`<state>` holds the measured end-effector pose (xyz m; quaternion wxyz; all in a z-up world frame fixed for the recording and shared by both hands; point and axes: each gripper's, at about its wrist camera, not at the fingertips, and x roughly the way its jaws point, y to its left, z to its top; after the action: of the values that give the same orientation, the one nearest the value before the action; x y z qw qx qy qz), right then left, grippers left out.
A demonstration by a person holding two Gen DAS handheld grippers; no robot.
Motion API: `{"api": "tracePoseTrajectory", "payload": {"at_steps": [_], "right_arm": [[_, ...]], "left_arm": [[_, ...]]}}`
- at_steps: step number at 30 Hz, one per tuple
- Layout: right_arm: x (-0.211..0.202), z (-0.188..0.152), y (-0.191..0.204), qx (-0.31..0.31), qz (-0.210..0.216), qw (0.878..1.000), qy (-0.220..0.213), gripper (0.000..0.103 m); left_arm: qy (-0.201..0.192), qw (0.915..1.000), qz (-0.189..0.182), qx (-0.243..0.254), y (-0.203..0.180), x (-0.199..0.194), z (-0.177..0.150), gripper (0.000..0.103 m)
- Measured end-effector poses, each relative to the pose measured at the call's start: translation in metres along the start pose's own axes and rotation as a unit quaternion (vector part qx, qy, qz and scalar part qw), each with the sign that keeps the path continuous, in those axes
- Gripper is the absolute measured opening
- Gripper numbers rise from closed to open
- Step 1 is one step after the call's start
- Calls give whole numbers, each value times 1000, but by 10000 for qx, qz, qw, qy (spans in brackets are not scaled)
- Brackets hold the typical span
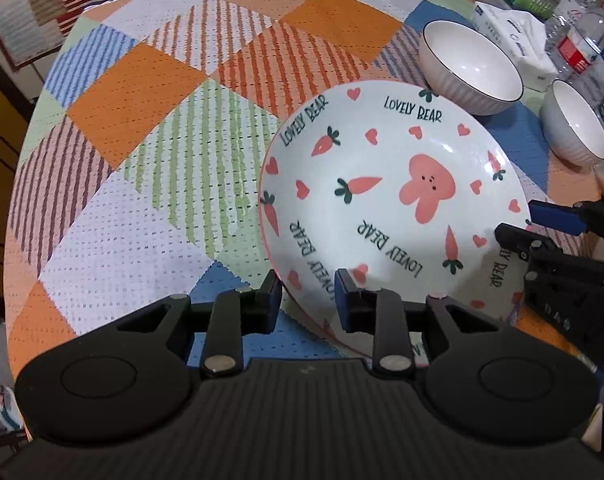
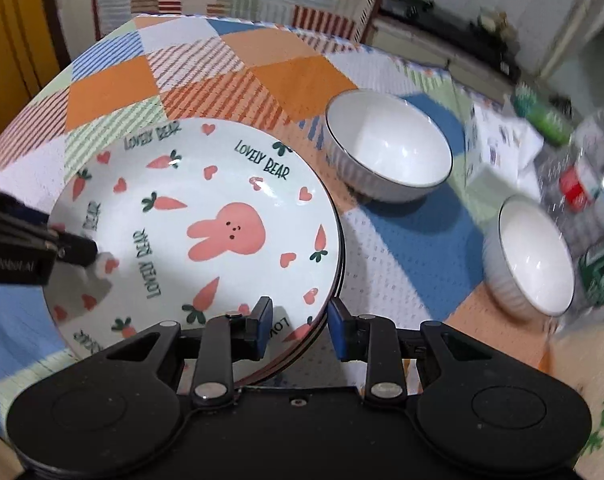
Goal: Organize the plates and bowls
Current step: 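Open both grippers and withdraw from the plate stack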
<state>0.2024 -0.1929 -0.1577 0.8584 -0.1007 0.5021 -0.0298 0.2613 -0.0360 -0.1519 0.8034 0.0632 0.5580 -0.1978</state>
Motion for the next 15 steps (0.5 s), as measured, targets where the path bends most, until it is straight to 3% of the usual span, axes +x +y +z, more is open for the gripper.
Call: {"api": "tracePoseTrajectory", "payload": {"at_steps": [6, 15], "right_arm": [[-20, -13, -18, 198, 276, 9981, -516, 34], [-98, -52, -67, 618, 765, 9851, -1414, 34]], "left_arm": [[97, 9998, 58, -161, -8, -15, -9, 27], [-316, 9994, 105, -34, -36, -76, -24, 27]]}}
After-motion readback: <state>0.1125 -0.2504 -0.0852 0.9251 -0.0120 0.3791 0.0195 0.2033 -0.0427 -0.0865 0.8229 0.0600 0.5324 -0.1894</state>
